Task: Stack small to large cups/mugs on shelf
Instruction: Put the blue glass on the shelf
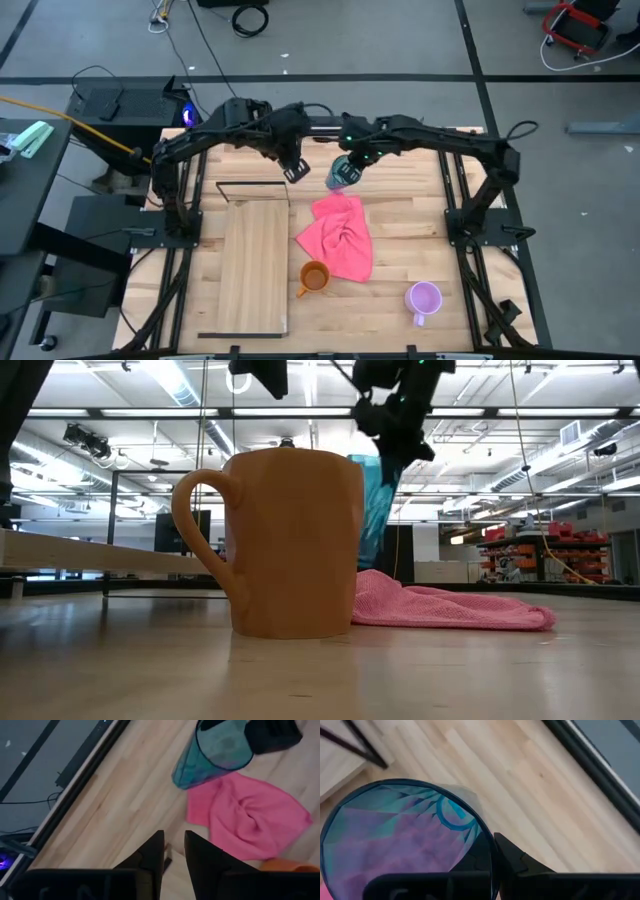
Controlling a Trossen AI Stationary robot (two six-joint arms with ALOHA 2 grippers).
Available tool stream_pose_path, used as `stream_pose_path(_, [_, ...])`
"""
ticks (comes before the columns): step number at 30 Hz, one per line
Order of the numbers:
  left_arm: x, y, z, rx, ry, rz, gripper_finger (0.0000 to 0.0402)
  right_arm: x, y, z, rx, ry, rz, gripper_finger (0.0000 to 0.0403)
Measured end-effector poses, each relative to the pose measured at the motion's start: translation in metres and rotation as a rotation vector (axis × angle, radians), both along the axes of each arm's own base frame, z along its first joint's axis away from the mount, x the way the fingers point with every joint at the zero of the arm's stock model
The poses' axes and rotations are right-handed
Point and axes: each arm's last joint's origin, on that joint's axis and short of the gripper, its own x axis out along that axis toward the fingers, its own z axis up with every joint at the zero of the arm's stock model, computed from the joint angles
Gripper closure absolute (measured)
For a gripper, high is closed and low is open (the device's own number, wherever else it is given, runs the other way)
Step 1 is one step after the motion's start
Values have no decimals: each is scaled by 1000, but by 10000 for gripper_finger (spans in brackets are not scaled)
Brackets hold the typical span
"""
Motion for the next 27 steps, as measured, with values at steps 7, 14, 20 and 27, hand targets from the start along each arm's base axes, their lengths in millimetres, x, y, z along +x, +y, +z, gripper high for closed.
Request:
stream_pose_path(7, [-8, 28, 0, 2, 1, 84, 315, 37, -17, 16, -44, -69, 36, 396])
stream_pose_path(14, [-20, 53, 2, 26, 19, 108, 323, 61, -35, 12, -19, -1, 62, 396])
stream_pose_path(20, [-44, 86, 8, 39, 8, 216, 318, 67, -46, 8, -2, 3, 57, 396])
stream_pose_path(27, [-73, 130, 6, 10, 16, 300, 327, 67, -47, 7, 8, 2, 60, 396])
